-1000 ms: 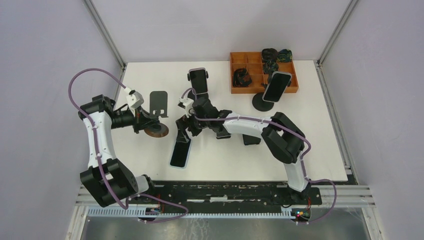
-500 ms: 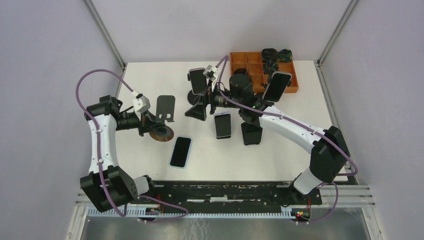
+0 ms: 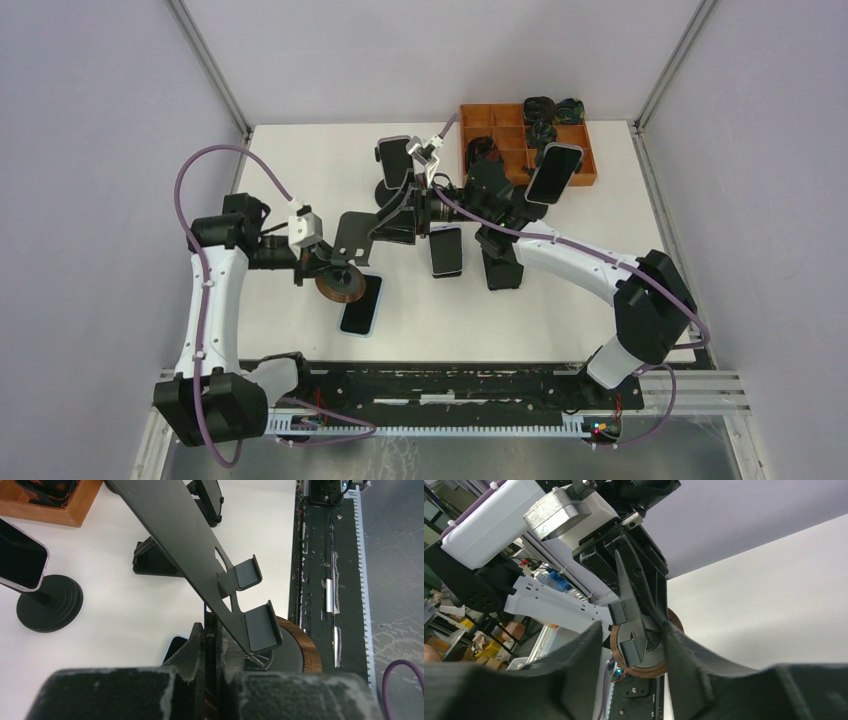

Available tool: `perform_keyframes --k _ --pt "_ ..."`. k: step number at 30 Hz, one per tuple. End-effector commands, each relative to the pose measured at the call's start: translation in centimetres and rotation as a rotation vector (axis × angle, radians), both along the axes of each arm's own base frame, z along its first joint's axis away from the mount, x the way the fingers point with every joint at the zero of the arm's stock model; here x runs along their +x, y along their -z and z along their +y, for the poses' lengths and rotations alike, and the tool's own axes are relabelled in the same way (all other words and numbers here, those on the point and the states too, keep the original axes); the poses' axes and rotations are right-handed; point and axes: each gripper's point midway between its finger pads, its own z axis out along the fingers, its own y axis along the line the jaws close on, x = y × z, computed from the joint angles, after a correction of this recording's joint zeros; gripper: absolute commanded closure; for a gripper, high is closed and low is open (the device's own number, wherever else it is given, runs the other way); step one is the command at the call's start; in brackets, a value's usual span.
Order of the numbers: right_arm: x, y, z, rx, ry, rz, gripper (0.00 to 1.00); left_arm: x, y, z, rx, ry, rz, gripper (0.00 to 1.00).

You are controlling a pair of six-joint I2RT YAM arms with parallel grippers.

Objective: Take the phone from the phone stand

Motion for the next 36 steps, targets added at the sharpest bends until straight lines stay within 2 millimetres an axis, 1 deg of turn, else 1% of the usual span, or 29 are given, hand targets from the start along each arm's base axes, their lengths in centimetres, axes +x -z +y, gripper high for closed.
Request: perform_keyframes --k 1,4,6,7,8,10,11,13,15,18,20,24,26,28,31,34,36 --pt "-1.7 -3.3 -0.2 0.111 -0.067 -0.042 0.55 -0.3 -1.3 -1.0 -0.080 0.020 0.010 0.96" --pt "-1.8 -3.1 0.1 0.106 -0.075 -0.043 0.75 -0.4 -1.2 -1.2 -0.088 0.023 0.046 0.93" --pt "-1.7 -3.0 0.1 0.104 -0.075 -0.045 0.86 -0.5 -1.0 -1.4 -0.084 0.028 0.061 0.88" --pt "-1.7 -2.9 0.2 0.103 -0.074 -0.046 0.93 -0.6 -0.9 -1.4 -0.080 0.030 0.068 0.81" --pt "-1.7 -3.0 0.1 0.103 -0.074 -0.052 0.99 -0.6 -0.8 -1.4 -0.073 0.029 0.075 0.68" --pt "-1.4 -2.7 0.1 0.083 -0.065 -0.063 1.00 -0.7 -0.6 -1.3 -0.064 0.021 0.097 0.37" --pt "-1.1 -2.5 0.0 0.069 -0.053 -0.077 1.00 -0.7 -0.5 -1.2 -0.057 0.016 0.107 0.23" --pt "-0.3 -1.7 -0.2 0.015 -0.019 -0.099 1.00 -0.8 -0.4 -1.0 -0.038 0.005 0.120 0.07" --pt "0.4 -0.9 -0.4 -0.037 0.010 -0.156 1.00 -0.8 -0.3 -0.8 -0.018 -0.004 0.129 0.02" --pt "0.9 0.3 -0.7 -0.110 0.027 -0.195 1.00 -0.9 -0.2 -0.6 0.000 -0.016 0.147 0.00" --pt "1.2 0.7 -1.0 -0.138 0.034 -0.207 1.00 -1.0 -0.1 -0.5 0.013 -0.022 0.151 0.00" --pt "1.7 0.1 -1.4 -0.143 0.046 -0.228 1.00 -1.4 0.6 -0.5 0.045 -0.008 0.140 0.00" --pt "1.6 0.1 -1.4 -0.144 0.040 -0.231 1.00 -1.4 0.6 -0.5 0.045 0.001 0.128 0.00" --pt "1.3 0.3 -1.3 -0.146 0.025 -0.228 1.00 -1.0 0.4 -0.6 0.033 0.003 0.125 0.00" --pt "0.6 0.8 -1.0 -0.150 0.007 -0.232 1.00 0.0 -0.6 -0.8 0.008 0.004 0.133 0.00" --pt "-0.1 1.1 -0.5 -0.150 -0.015 -0.239 1.00 1.3 -1.4 -0.9 -0.026 -0.004 0.179 0.00" --pt "-0.4 1.2 -0.1 -0.151 -0.023 -0.242 1.00 2.1 -1.5 -1.0 -0.049 -0.011 0.225 0.00"
